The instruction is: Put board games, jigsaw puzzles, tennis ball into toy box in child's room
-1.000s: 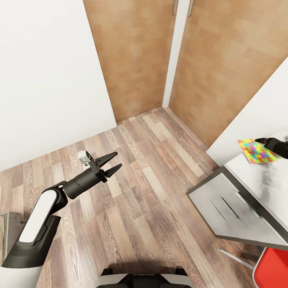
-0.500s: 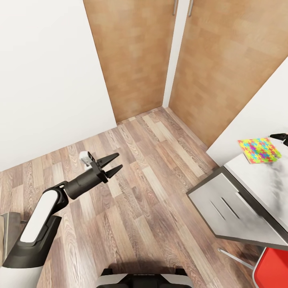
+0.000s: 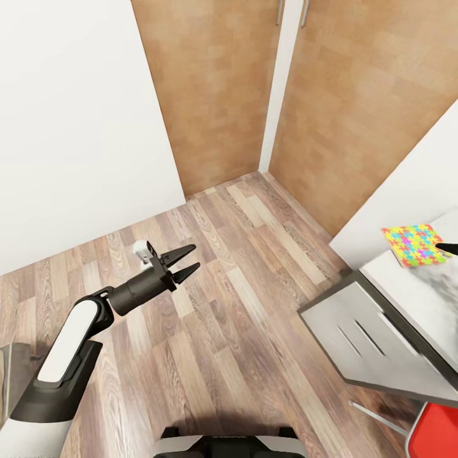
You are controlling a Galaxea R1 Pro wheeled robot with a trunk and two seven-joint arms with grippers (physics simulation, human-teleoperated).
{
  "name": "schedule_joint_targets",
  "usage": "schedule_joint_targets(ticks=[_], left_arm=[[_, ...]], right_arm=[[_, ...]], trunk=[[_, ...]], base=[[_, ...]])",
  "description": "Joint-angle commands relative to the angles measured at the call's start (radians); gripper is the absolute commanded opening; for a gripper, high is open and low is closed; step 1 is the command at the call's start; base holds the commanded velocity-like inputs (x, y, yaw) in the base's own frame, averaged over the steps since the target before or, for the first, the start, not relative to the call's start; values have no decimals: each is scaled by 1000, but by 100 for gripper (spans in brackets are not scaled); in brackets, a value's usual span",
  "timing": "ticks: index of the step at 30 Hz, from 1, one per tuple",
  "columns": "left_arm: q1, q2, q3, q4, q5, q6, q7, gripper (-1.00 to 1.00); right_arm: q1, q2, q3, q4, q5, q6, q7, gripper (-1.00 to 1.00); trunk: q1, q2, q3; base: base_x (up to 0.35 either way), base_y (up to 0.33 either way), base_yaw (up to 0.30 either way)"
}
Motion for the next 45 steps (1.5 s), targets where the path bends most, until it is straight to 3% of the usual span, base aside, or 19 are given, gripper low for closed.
schedule_joint_targets(ticks=[1,6,11,24,45], left_arm=[[-2,1,-6,1,-4,1,-5,100],[-4,1,-19,2,-5,0,-5,100],[-5,0,-25,2,-8,0,-5,100],[-6,-5,-29,1,-50,-1,-5,100],[-6,-7,-29,1,-57,-1,-4,100]], right_arm=[[29,3,-14,-35,6,5,13,100],[99,14,-48,-130,-2,5,17,100],[127,17,-64,-174,-5,5,18,100],[143,16,-127,-206,-8,5,19,100],[142,7,-143,-211,-8,5,19,100]], trunk=[[1,-1,-1],[1,-1,-1],[1,-1,-1],[1,-1,-1],[1,-1,-1]], base=[[235,24,0],[271,15,0],[306,7,0],[158,2,-29],[13,0,-242]])
